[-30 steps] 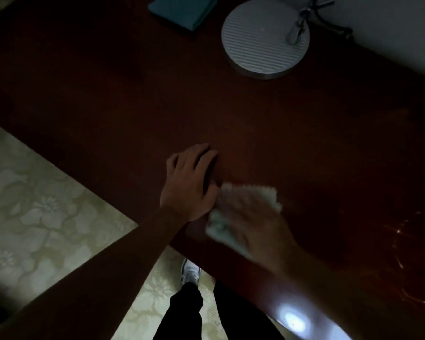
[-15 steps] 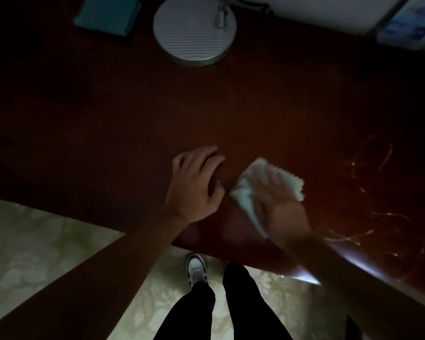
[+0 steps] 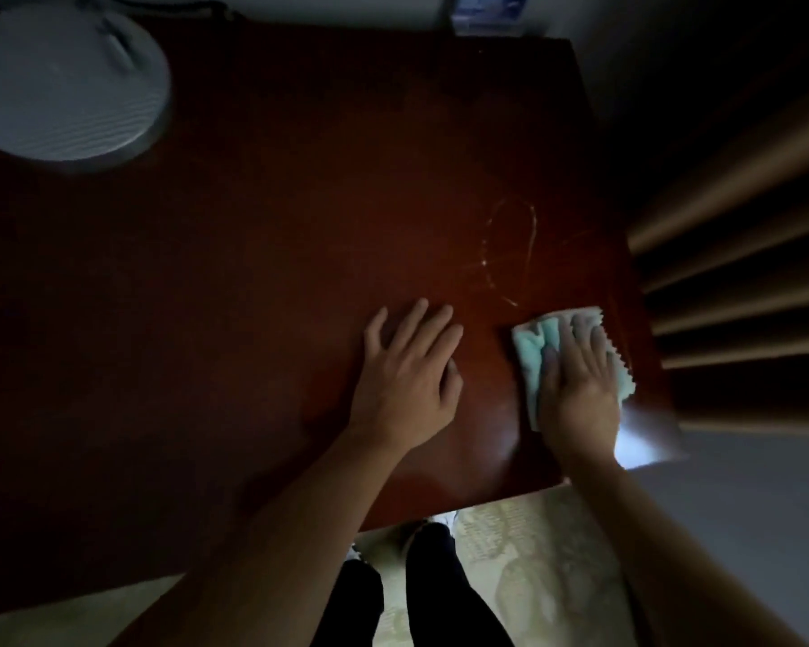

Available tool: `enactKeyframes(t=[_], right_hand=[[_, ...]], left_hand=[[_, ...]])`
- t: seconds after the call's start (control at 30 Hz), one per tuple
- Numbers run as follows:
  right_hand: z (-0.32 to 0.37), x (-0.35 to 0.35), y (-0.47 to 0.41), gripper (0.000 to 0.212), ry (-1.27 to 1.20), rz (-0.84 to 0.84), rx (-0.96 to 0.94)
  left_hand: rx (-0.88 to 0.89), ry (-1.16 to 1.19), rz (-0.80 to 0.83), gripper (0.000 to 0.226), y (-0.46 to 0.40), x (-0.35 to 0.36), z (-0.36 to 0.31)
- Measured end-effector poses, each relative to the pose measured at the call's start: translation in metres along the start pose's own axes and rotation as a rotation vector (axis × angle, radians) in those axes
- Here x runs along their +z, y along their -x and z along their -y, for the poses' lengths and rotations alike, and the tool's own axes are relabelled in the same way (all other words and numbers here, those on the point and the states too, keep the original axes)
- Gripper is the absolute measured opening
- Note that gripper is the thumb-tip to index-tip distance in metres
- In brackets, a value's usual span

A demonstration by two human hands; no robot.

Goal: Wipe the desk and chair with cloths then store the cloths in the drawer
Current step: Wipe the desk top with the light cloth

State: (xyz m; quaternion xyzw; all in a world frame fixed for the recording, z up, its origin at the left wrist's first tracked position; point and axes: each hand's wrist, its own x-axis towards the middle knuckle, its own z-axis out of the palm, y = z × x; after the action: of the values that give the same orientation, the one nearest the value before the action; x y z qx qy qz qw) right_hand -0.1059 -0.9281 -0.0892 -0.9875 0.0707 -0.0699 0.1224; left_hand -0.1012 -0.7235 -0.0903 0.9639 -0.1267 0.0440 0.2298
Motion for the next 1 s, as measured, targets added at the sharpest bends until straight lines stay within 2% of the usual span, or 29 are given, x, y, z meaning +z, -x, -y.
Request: enactKeyframes(t=[0.03,0.1,0.2,0.27,0.33,0.4,0.47,0.5,0.6,0.7,0.77,0.87,0.93,1.0], right_hand=[[0.003,0.000,0.003,0.049,-0.015,-0.033,0.065],[0.038,0.012,0.036,0.048,-0.032,-0.038,0.045],[0.086,0.017,0.093,0.048,-0.079,0.076,-0.149],[0.064,0.011,0.079,0.046,-0.084,0.089,-0.246],[0.009,0.003,0.049,0.047,-0.027,0.047,-0.142],[-0.037,-0.011,0.022,0.048,0.011,-0.027,0.084],[-0.033,-0.011,0.028,0.048,-0.029,-0.065,0.224],[-0.012,-0.006,0.044,0.048,-0.045,-0.061,0.231],[0.059,0.004,0.094,0.044,-0.097,0.021,-0.012],[0.043,0.001,0.087,0.047,-0.105,0.067,-0.197],[-0.007,-0.003,0.061,0.045,-0.053,0.014,-0.097],[-0.063,-0.016,0.033,0.046,-0.010,-0.088,0.216],[-0.044,-0.015,0.041,0.047,-0.027,-0.132,0.301],[0.011,-0.004,0.070,0.046,-0.050,-0.097,0.165]], left_hand=[[-0.003,-0.019,0.003,0.037,-0.001,0.004,-0.001],[0.006,-0.037,-0.008,0.034,0.000,0.006,0.001],[0.004,-0.041,0.006,0.034,0.000,0.005,0.004],[0.000,-0.055,-0.003,0.032,0.001,0.004,0.005],[0.009,-0.065,-0.028,0.031,0.001,0.005,0.003],[0.002,-0.071,-0.040,0.030,0.001,0.005,0.003],[0.001,-0.079,-0.043,0.030,0.001,0.006,0.001],[0.006,-0.087,-0.046,0.030,0.002,0.007,0.000],[0.010,-0.108,-0.075,0.030,0.001,0.009,0.001],[0.014,-0.100,-0.100,0.028,0.002,0.009,0.001],[0.004,-0.090,-0.107,0.028,0.002,0.008,0.000],[-0.001,-0.096,-0.102,0.029,0.003,0.008,-0.001],[0.003,-0.108,-0.114,0.029,0.003,0.010,0.000],[-0.003,-0.113,-0.133,0.029,0.002,0.011,0.001]])
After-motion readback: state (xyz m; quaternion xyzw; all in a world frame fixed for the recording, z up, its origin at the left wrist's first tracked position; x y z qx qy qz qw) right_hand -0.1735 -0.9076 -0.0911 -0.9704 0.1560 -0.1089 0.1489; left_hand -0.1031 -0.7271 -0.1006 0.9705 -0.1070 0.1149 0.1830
